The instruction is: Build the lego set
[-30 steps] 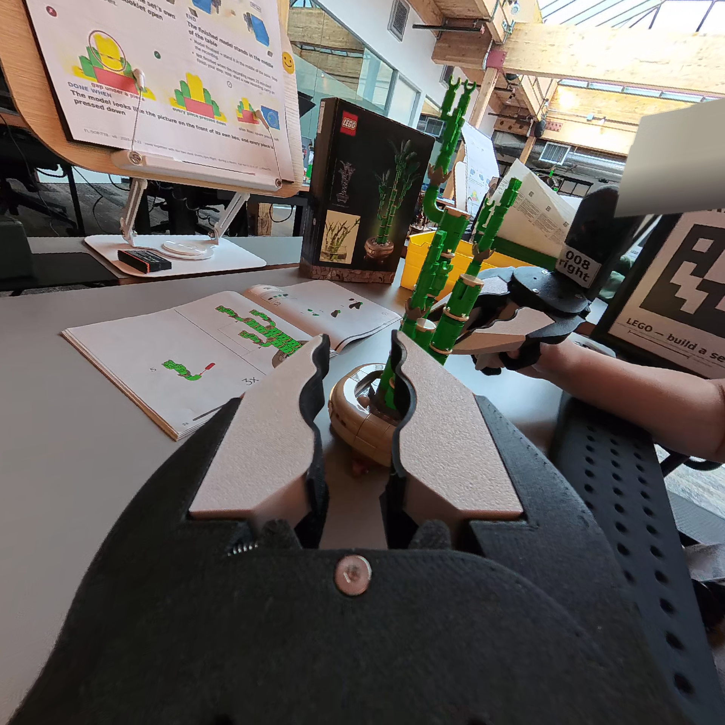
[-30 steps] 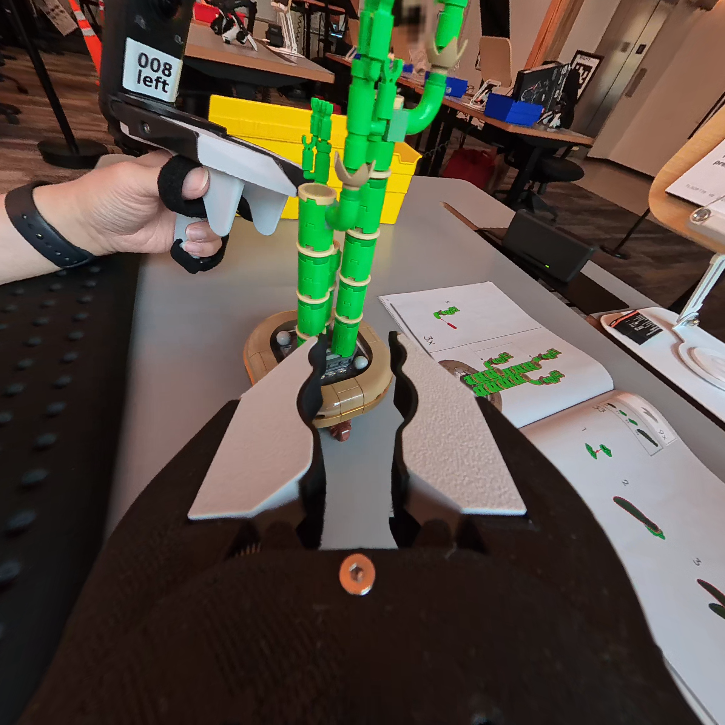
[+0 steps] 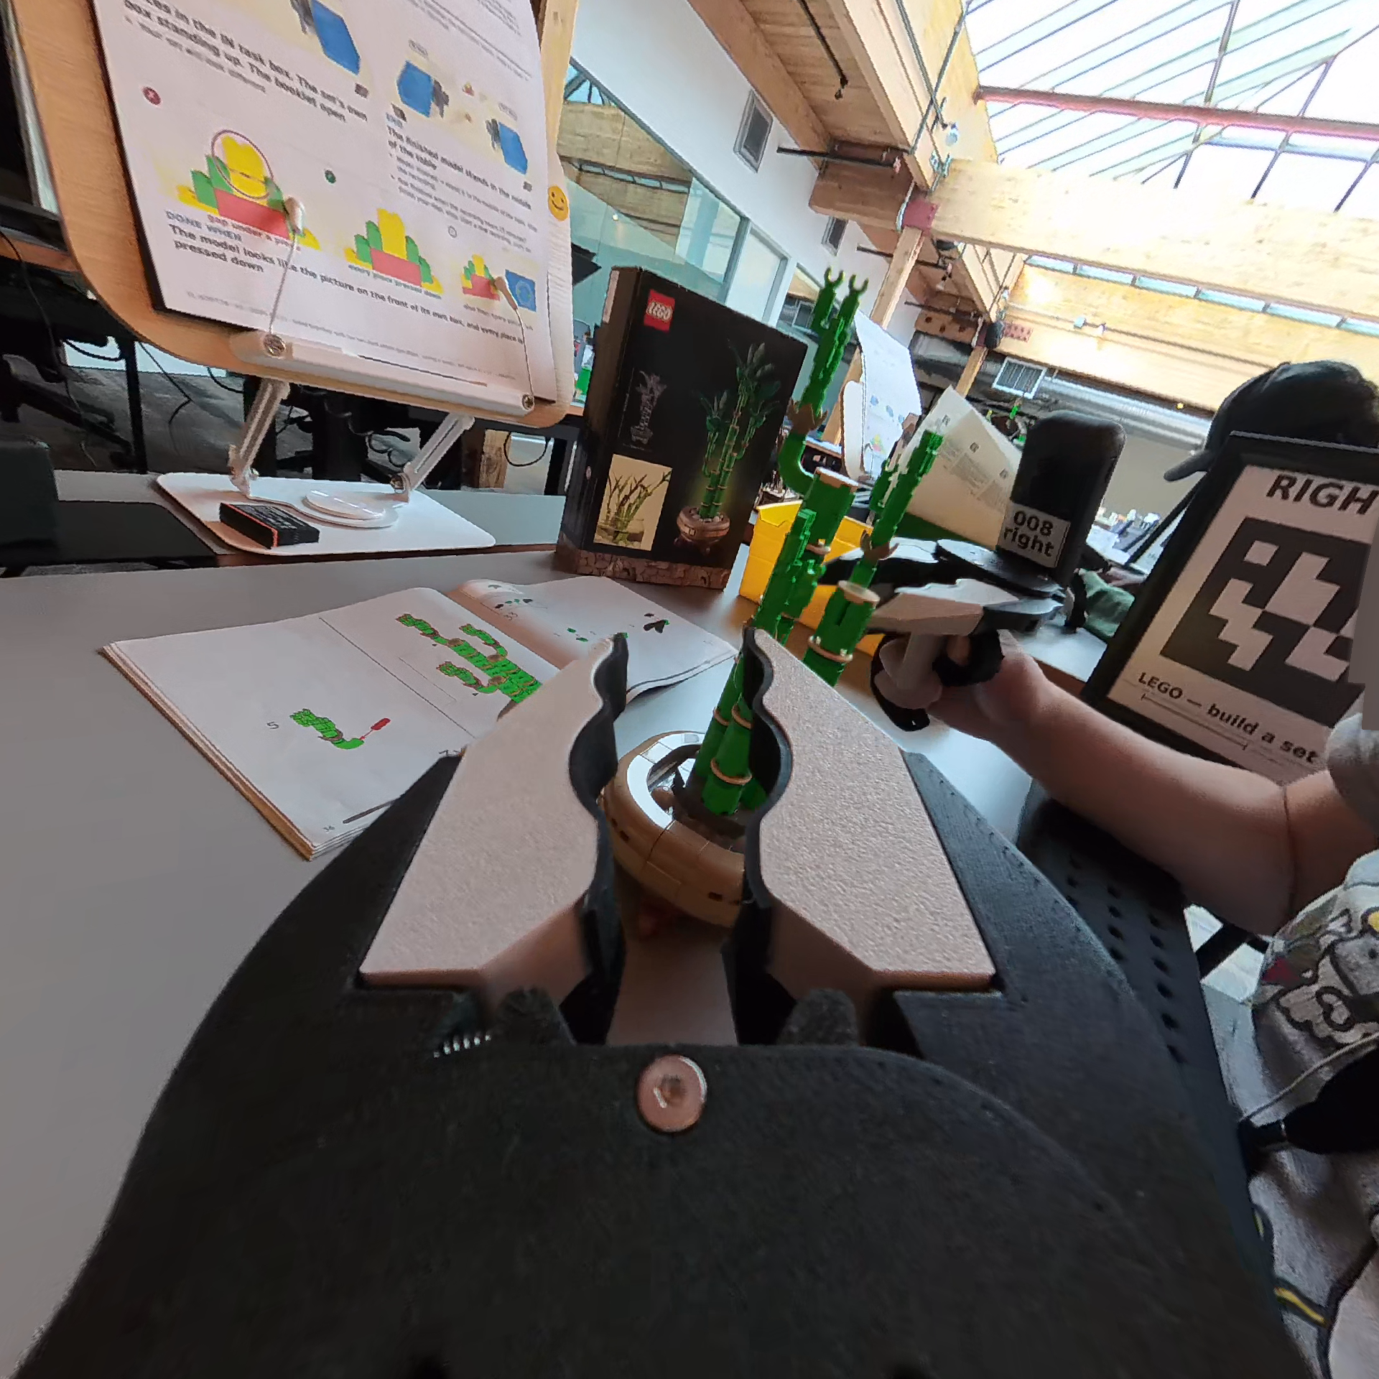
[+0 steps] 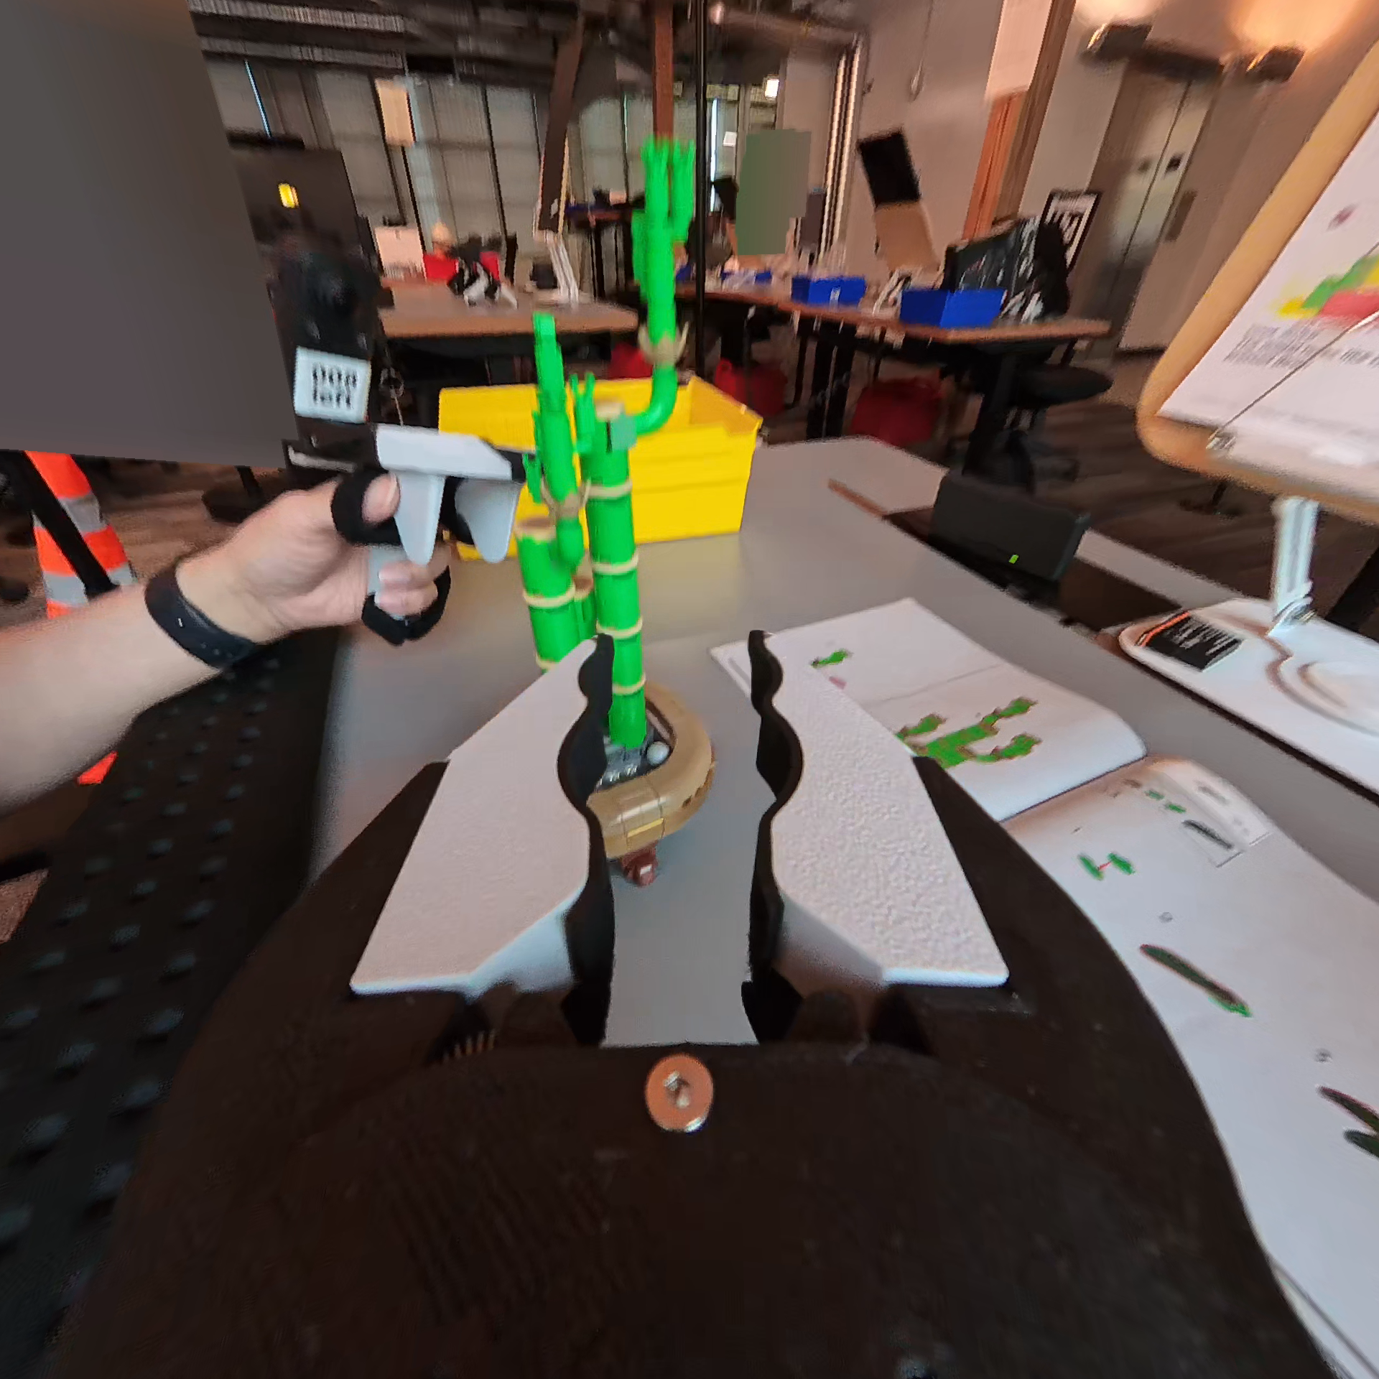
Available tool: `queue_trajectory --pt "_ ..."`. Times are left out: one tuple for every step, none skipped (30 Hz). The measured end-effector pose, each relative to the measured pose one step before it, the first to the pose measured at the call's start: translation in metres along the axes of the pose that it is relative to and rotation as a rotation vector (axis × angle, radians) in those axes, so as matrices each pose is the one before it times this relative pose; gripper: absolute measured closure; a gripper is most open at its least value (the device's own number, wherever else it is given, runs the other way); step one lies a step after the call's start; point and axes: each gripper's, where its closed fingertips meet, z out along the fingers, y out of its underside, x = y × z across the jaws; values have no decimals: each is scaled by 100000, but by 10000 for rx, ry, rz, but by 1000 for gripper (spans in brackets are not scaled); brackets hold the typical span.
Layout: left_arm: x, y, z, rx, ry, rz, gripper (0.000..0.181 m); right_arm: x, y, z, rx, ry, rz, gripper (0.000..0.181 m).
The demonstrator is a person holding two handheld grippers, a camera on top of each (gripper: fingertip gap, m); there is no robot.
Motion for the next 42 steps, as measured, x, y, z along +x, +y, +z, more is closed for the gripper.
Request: queue_trajectory --pt "-32 -262 -182 139 -10 -57 151 188 -1128 -555 403 57 24 145" --pt "-72 -264 -178 148 -28 -63 152 113 -1336 -404 383 10 131 145" --pt "-120 -226 -154 142 -26 -86 152 -2 -1477 -265 351 -20 224 145" --pt "-132 -186 -136 113 -7 -121 152 -108 -1534 -8 322 -32 252 145" --pt "-112 -118 -79 78 18 -138 152 -315 -1445 191 231 -66 199 145" --pt "-60 -69 -52 54 36 -123 152 -448 -1099 455 10 -99 103 145" --pt "-22 -40 -20 31 36 -92 152 -565 -766 715 -172 -132 -22 145" --pt "-14 -5 -11 5 18 -43 152 -353 -556 838 -315 20 -94 145" --pt "-22 31 9 -18 -14 11 152 -83 -471 909 -352 249 -137 145" --pt "-16 39 -7 -30 -33 57 152 -13 -350 874 -352 288 -218 145" --pt "-20 40 7 -38 -53 91 152 2 -206 814 -341 316 -283 147" --pt "-41 66 -2 -51 -73 118 152 74 -107 697 -285 373 -348 149" --pt "-46 66 8 -57 -76 123 153 346 1 609 -245 448 -320 151" --pt "-29 55 12 -47 -60 107 153 210 29 514 -169 321 -224 153" --pt "-30 41 5 -30 -43 74 153 -37 -5 367 -100 105 -96 156" --pt "-18 41 8 -20 -23 25 153 -153 -24 247 -43 -8 65 158" --pt "5 32 3 -12 7 -23 153 -123 -109 137 13 -3 127 160" --pt "31 13 5 3 32 -44 153 45 -62 103 -13 37 105 161" --pt "51 -12 13 11 35 -35 153 111 85 68 -99 60 51 162" --pt "31 12 18 -2 23 -15 153 142 242 196 -166 62 -11 162" --pt "29 41 26 -23 15 3 153 61 145 39 -125 28 -16 162" --pt "35 68 39 -35 11 14 153 -15 60 30 -81 -19 27 162" --pt "27 69 50 -42 5 17 153 -152 29 56 -73 -67 14 163" --pt "22 81 42 -43 0 18 153 -19 38 50 -78 -19 -27 164" --pt "-5 67 37 -39 -8 14 153 45 -22 20 -63 44 -77 165" --pt "-23 59 27 -31 -12 8 153 71 -13 12 -71 59 -115 166" --pt "-16 29 0 -20 -10 2 153 64 39 26 -85 55 -131 168" --pt "-11 2 5 -3 -4 -2 153 -46 -12 -3 -51 13 -98 169" --pt "-20 -15 -25 5 -7 -3 153 -83 -100 16 7 -49 -38 169" --pt "-34 -9 -13 3 -18 -4 153 -89 -87 8 28 -65 5 170" --pt "-50 -10 -20 4 -16 -10 153 -38 -37 22 2 -38 -5 170" --pt "-37 -3 -11 8 -10 -13 153 23 -21 20 -26 -5 -23 170" --pt "-40 0 -2 0 -14 -14 153 76 -11 8 -9 -13 -16 170" --pt "-50 31 11 -9 -12 -16 153 99 -51 -48 12 -13 21 170" --pt "-30 34 14 -16 -5 -18 153 42 -102 -50 17 -28 27 169" --pt "-28 55 31 -21 -2 -11 153 -29 -108 -22 -3 -67 4 169" --pt "-33 59 40 -30 -4 -5 153 52 -15 -18 -118 -70 -84 168" --pt "-22 86 47 -38 -1 -2 153 346 -85 8 -172 25 -228 167" --pt "-27 71 42 -37 -3 -2 153 449 -413 -156 -28 -10 -372 166" --pt "-19 58 43 -27 -4 -4 153 574 -581 -276 82 5 -407 166" --pt "-23 54 31 -21 1 -12 153 1028 -567 -382 58 240 -264 166" --pt "-11 30 10 -12 6 -11 153 1012 -503 -446 80 170 -208 165"
